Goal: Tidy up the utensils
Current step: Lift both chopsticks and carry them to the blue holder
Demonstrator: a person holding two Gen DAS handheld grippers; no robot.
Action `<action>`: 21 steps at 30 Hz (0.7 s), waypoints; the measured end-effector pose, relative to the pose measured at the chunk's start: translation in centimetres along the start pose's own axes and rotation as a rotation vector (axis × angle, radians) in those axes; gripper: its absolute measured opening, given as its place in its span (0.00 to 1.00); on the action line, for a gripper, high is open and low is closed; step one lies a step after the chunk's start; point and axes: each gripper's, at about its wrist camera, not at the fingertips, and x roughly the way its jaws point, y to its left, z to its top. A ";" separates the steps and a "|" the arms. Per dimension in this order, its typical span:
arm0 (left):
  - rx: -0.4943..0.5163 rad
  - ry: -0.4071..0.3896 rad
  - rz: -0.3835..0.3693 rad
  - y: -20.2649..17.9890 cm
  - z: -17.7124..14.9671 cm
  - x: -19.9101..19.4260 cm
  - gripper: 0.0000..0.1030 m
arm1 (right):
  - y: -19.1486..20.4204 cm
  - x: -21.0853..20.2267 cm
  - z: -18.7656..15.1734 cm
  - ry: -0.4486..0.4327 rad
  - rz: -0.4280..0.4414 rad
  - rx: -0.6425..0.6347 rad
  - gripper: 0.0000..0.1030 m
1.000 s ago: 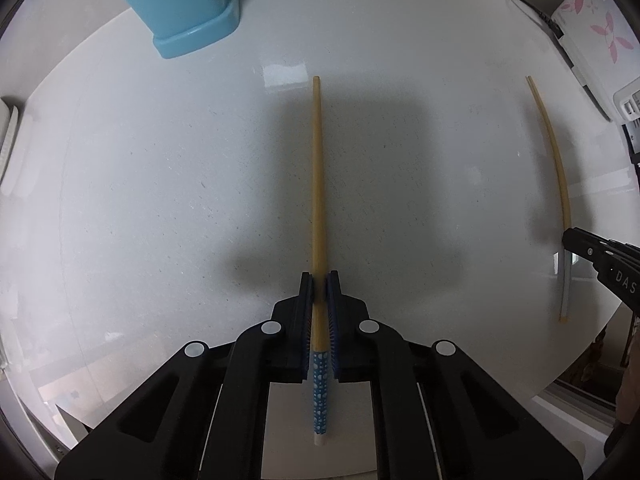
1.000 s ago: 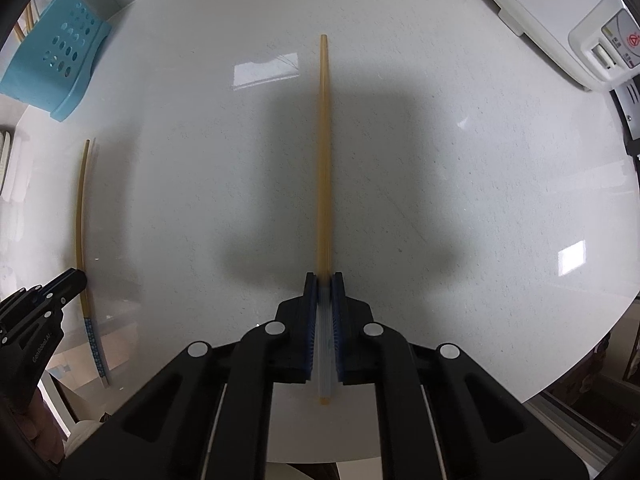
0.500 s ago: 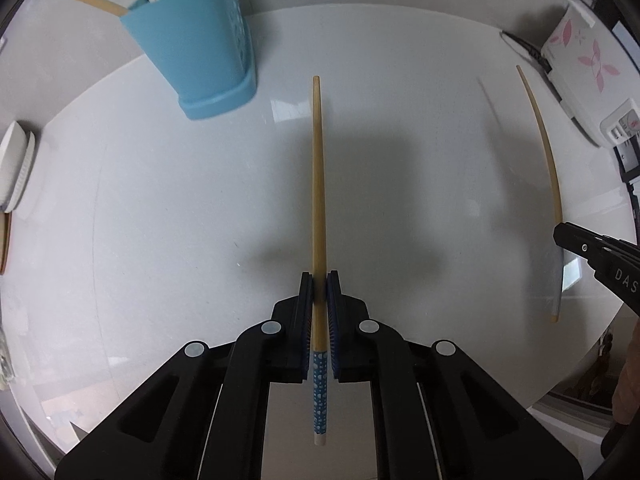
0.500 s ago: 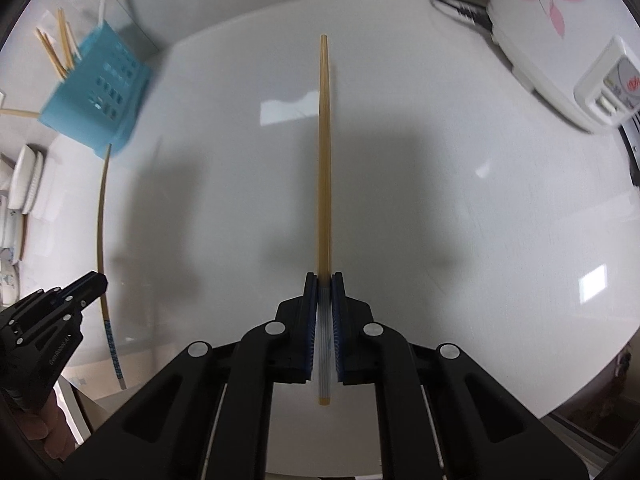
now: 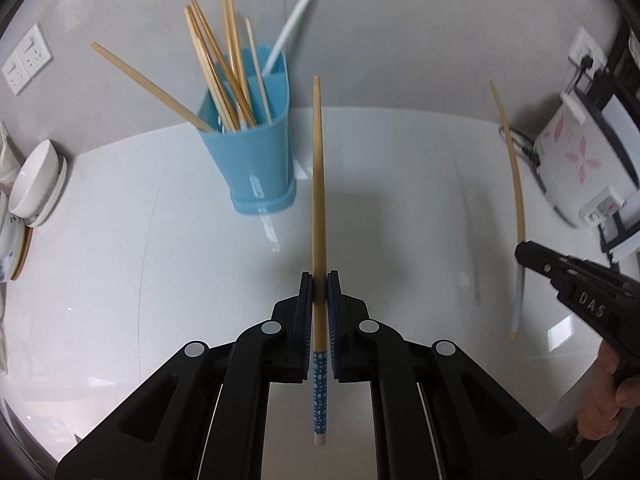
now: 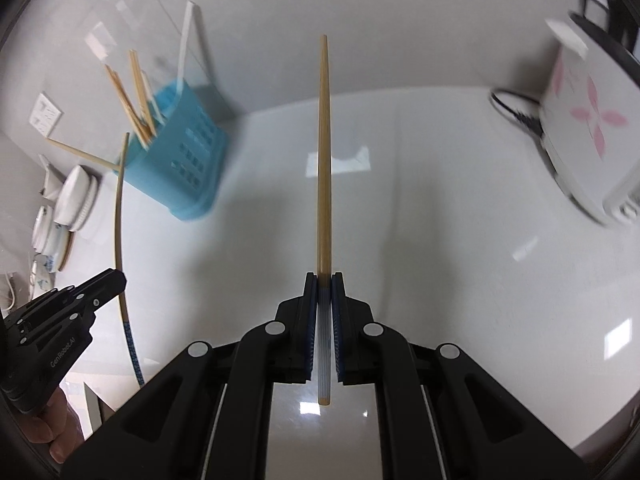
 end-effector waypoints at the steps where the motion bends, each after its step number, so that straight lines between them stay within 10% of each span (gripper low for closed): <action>1: -0.010 -0.009 0.000 0.5 0.5 -0.4 0.06 | 0.3 -0.1 0.4 -0.010 0.007 -0.005 0.06; 21: -0.180 -0.391 -0.048 8.0 7.8 -5.7 0.06 | 8.6 -2.3 7.1 -0.199 0.098 -0.197 0.06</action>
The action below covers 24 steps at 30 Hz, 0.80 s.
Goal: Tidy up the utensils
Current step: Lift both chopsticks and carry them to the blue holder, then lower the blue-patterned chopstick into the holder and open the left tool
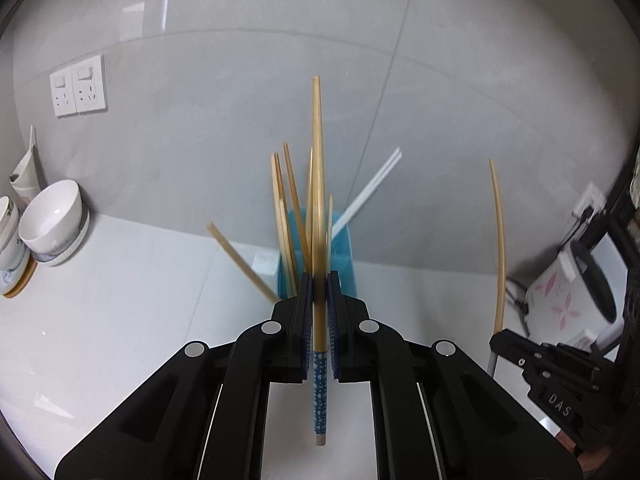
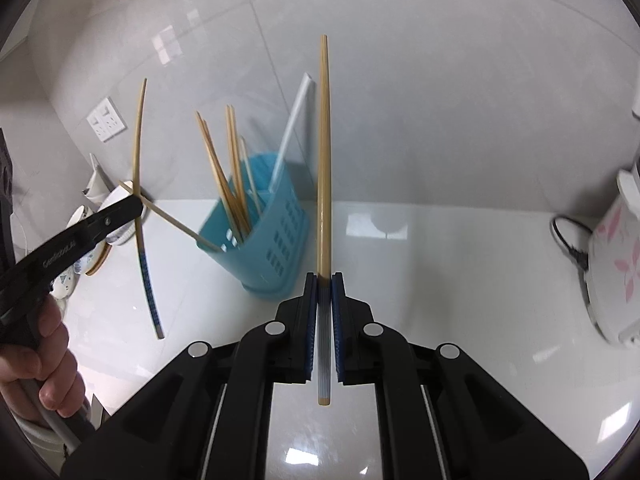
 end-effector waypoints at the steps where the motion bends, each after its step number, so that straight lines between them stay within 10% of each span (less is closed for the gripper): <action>1: -0.006 -0.021 -0.007 0.3 0.3 -0.1 0.06 | 0.2 0.1 0.2 -0.005 0.005 -0.005 0.06; 24: 0.032 -0.295 0.002 -1.4 1.8 4.8 0.06 | 0.9 2.6 4.0 -0.092 0.067 -0.029 0.06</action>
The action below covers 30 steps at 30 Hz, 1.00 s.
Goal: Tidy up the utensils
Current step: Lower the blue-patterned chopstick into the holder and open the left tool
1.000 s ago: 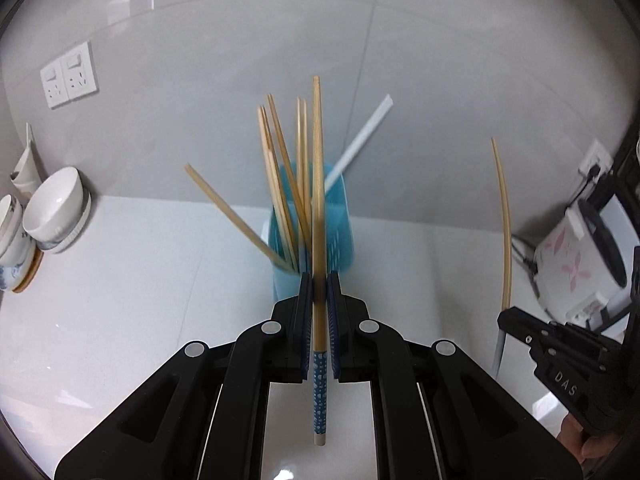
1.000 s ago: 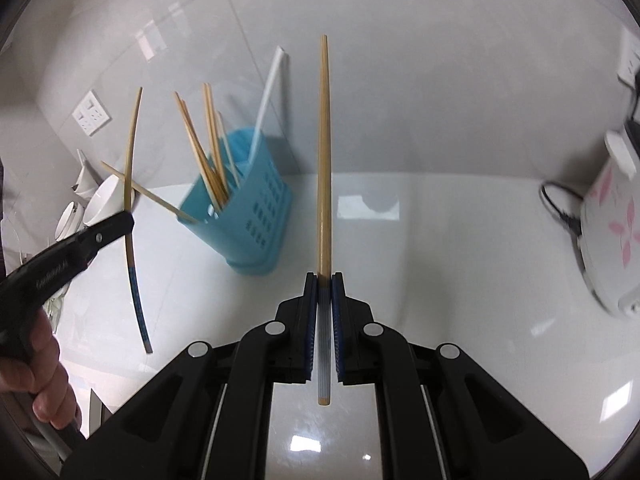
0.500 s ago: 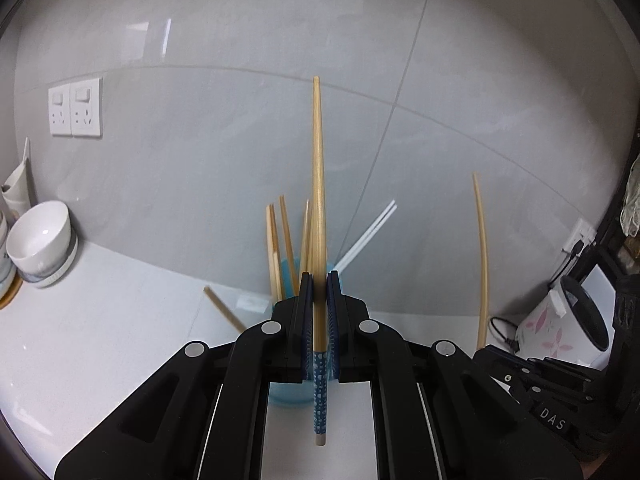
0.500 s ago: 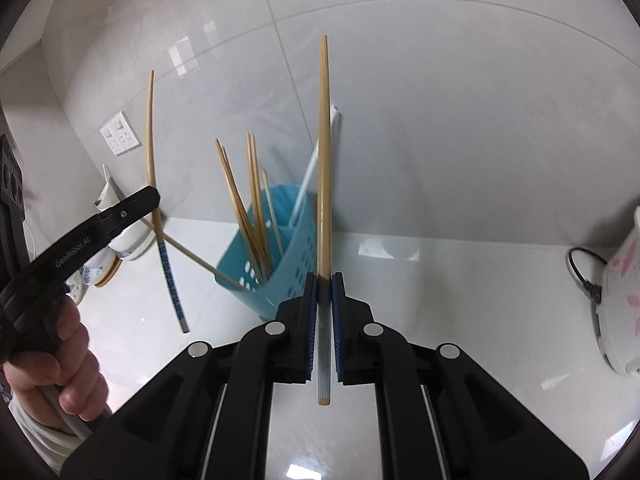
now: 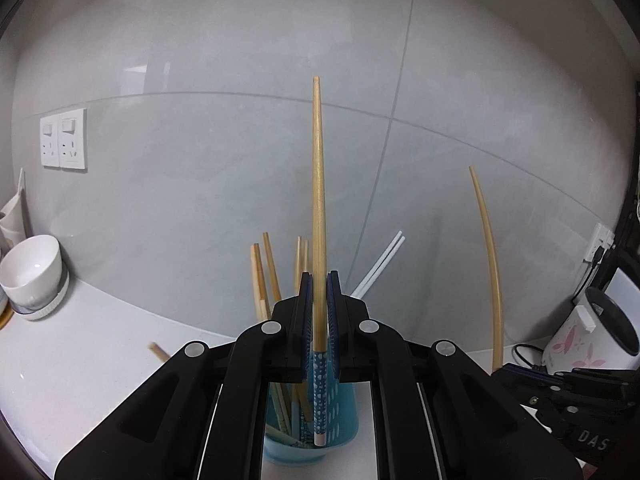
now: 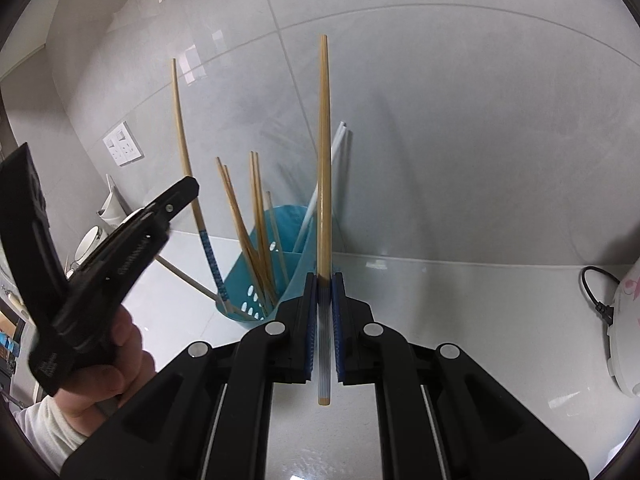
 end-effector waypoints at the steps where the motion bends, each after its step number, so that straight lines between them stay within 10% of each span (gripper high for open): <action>1: 0.006 0.000 0.006 0.0 -0.2 0.4 0.06 | -0.2 0.2 -0.1 0.006 0.000 0.000 0.06; 25: 0.063 0.087 0.042 -0.3 -3.6 4.1 0.07 | -1.0 1.7 -0.9 0.043 0.005 -0.004 0.06; 30: 0.070 0.112 0.014 -0.4 -2.5 2.1 0.22 | -1.0 1.7 -0.8 0.039 0.002 -0.001 0.06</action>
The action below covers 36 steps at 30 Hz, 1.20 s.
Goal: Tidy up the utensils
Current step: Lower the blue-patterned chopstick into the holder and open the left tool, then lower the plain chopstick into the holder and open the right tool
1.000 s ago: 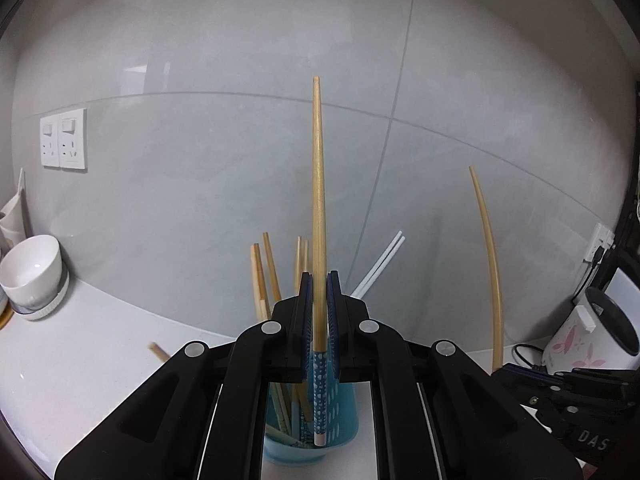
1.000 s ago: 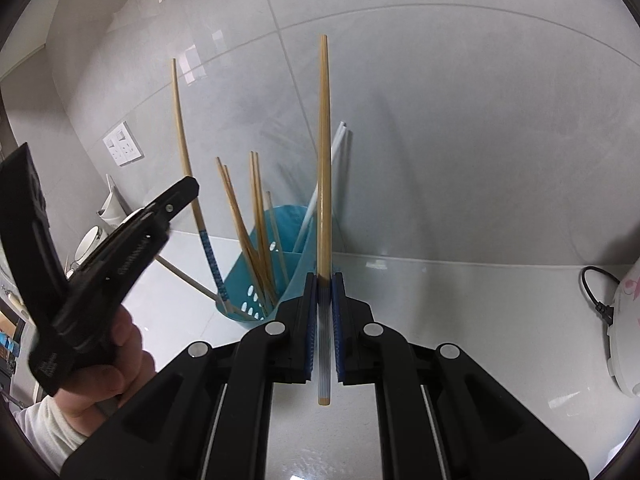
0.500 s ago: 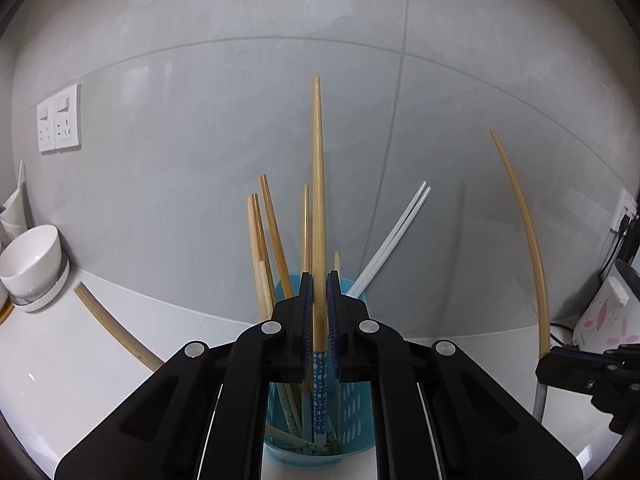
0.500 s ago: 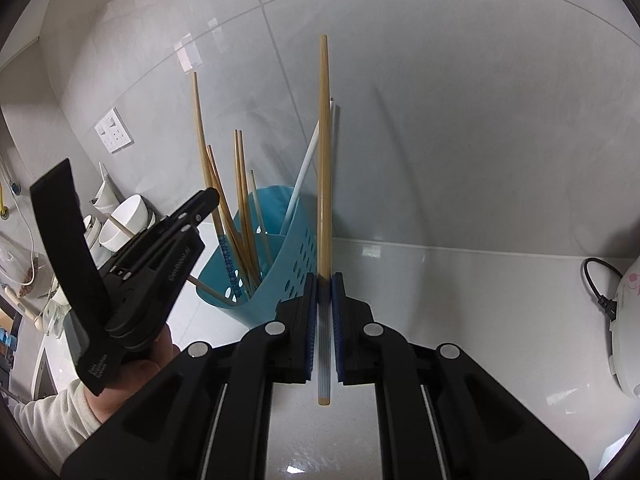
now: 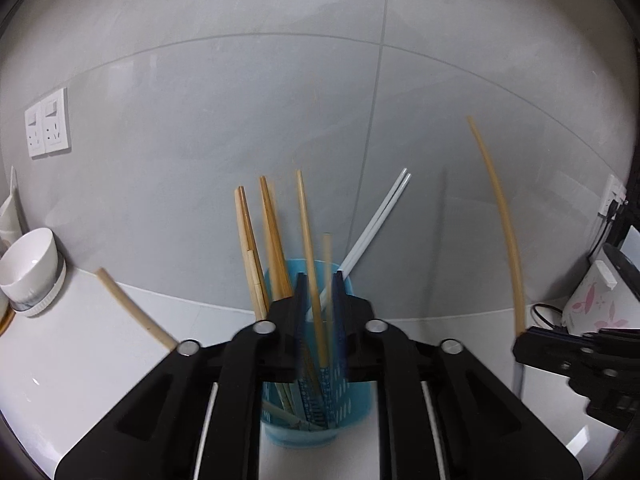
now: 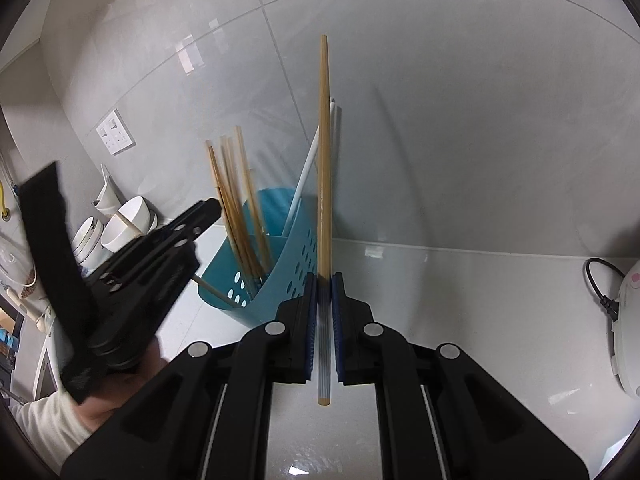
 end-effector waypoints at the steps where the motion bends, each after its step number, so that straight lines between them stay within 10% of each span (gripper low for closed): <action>1: -0.002 0.002 -0.009 0.1 0.2 -0.8 0.30 | 0.1 0.0 0.1 -0.003 0.002 -0.001 0.06; 21: -0.048 0.185 0.124 6.5 -2.3 -5.9 0.93 | 4.0 2.6 2.0 -0.128 0.123 -0.071 0.07; 36: -0.101 0.252 0.158 10.5 -2.8 -4.6 0.94 | 6.5 6.6 2.5 -0.177 0.155 -0.062 0.07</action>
